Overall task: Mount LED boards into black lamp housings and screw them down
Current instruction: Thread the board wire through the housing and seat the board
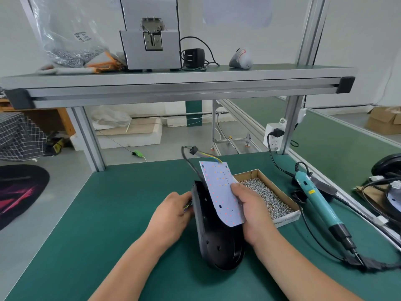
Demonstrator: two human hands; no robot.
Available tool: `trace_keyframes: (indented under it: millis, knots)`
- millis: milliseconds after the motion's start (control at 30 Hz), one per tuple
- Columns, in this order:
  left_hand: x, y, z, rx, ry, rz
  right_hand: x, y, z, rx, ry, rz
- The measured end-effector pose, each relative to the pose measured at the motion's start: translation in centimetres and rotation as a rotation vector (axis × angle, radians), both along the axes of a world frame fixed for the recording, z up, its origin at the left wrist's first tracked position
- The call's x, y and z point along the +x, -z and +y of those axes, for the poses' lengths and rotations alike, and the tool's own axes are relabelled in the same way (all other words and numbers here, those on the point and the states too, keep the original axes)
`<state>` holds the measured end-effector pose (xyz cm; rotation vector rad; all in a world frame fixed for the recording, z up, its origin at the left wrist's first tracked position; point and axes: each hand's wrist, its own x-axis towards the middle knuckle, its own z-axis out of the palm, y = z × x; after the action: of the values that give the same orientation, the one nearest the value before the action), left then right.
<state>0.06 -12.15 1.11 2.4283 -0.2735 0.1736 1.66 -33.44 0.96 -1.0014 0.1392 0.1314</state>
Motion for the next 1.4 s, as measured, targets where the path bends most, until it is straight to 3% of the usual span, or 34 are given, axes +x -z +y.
trace_keyframes:
  millis: [133, 367, 533, 667, 800, 967, 1167, 1400]
  knots:
    - [0.2, 0.3, 1.6, 0.012, -0.039, 0.028, 0.2, -0.6, -0.8, 0.042, 0.062, 0.024]
    - [0.7, 0.5, 3.0, 0.099, -0.363, -0.030, 0.5, -0.2, -1.4, -0.062, 0.109, -0.019]
    - [0.2, 0.2, 2.7, -0.227, -0.384, 0.014, 0.3, 0.1, -0.4, -0.109, 0.039, -0.005]
    - [0.4, -0.3, 2.6, -0.672, -0.297, 0.112, 0.2, 0.0, -0.3, -0.122, 0.002, 0.030]
    - [0.2, -0.5, 1.9, -0.897, -0.175, 0.126, -0.3, -0.3, 0.0, -0.185, -0.052, 0.054]
    - [0.3, -1.0, 0.6, -0.765, -0.205, 0.087, -0.7, -0.1, 0.4, -0.161, -0.142, 0.063]
    - [0.5, -0.8, 1.6, -0.760, -0.113, 0.137, -0.3, -0.3, -0.6, -0.109, -0.146, 0.073]
    - [1.3, 0.3, 3.8, -0.958, 0.077, 0.283, -0.3, -0.4, -1.3, -0.119, -0.117, 0.041]
